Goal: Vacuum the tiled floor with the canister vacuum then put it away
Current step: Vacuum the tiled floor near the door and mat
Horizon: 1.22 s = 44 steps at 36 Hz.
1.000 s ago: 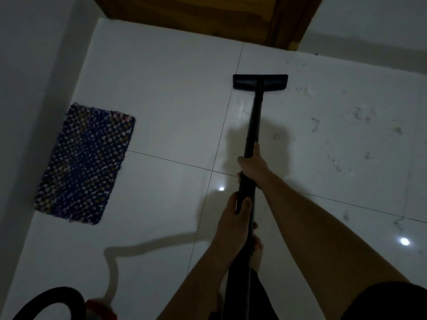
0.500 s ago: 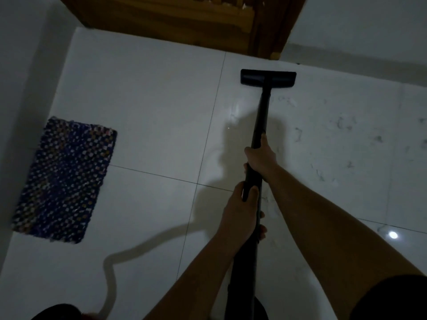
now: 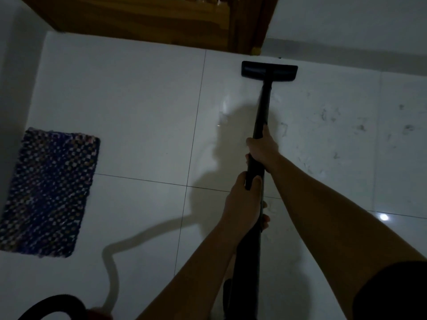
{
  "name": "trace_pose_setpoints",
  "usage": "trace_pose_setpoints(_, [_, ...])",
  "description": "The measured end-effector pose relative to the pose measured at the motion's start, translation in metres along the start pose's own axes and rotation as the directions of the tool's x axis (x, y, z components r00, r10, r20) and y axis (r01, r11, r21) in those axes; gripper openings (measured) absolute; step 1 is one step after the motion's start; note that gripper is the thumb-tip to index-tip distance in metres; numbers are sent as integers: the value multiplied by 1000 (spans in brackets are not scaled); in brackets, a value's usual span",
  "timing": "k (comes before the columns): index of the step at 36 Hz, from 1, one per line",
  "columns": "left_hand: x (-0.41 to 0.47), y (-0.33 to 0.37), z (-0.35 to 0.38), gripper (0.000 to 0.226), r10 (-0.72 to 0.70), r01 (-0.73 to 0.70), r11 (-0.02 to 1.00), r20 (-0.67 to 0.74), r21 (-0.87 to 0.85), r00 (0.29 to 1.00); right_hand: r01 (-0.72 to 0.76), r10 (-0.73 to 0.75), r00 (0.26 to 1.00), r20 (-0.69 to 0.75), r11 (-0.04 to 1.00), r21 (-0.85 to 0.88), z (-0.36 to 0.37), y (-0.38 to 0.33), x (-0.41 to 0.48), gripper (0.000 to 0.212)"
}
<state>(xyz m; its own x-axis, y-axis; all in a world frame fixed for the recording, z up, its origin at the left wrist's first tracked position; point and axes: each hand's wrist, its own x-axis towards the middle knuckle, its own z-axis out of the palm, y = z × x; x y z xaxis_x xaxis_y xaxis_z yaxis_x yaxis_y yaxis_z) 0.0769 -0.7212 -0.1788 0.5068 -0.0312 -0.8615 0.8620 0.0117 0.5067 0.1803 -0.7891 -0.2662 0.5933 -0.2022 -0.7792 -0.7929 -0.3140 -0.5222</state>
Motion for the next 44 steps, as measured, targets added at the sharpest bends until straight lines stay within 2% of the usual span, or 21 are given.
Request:
trace_pose_setpoints(16, [-41,-32,3,24,9,-10,999,7,42,1000,-6,6,1000,3,1000,13,-3,36,-40,72])
trace_pose_setpoints(26, [-73,-55,3,9,26,-25,1000,-13,11,1000,-1,2,1000,18,1000,-15,1,55,-72,71])
trace_pose_setpoints(34, [-92,-86,2,19,29,-29,999,-13,17,999,12,-10,999,39,999,-45,6,80,-97,71])
trace_pose_setpoints(39, [-111,-103,0,14,15,-15,1000,7,17,1000,-13,15,1000,27,998,-60,8,99,-114,72])
trace_pose_setpoints(44, [-130,-122,-3,26,-3,3,1000,13,3,1000,-32,32,999,8,999,-36,13,117,-135,72])
